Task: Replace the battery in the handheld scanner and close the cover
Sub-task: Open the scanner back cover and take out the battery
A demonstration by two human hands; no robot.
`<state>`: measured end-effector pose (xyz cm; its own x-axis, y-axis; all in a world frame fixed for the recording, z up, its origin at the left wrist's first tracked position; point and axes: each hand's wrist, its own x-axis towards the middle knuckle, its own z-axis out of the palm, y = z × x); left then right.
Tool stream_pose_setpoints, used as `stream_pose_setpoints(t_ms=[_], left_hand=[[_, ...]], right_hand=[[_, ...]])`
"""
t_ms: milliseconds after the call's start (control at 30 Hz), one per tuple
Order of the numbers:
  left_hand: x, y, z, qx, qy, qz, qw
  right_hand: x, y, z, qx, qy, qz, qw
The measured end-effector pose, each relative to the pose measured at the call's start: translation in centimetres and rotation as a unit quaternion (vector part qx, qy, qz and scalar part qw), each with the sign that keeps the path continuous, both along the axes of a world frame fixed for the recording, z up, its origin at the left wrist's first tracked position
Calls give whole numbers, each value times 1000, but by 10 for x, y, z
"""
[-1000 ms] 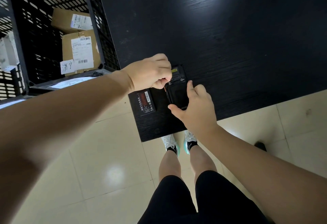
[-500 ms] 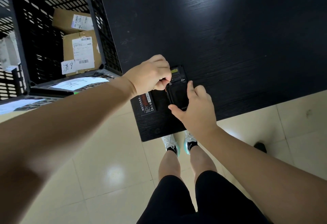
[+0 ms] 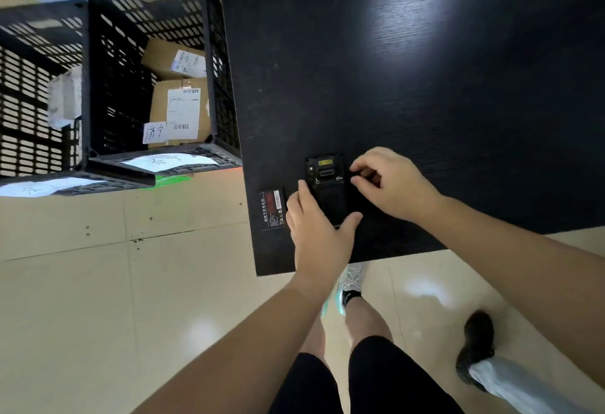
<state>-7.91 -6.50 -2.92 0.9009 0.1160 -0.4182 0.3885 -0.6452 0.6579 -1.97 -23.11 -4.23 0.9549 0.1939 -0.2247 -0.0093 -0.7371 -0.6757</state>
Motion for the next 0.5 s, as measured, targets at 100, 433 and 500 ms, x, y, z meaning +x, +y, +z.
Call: stream_pose_setpoints(t_ms=[100, 433, 500], left_hand=[[-1, -13, -5, 35, 10, 32, 999], [-4, -25, -11, 82, 2, 56, 995], [-3, -25, -11, 84, 7, 61, 995]], right_hand=[[11, -1, -3, 6, -14, 82, 997], [33, -5, -1, -15, -54, 209, 976], [35, -5, 0, -26, -56, 223, 973]])
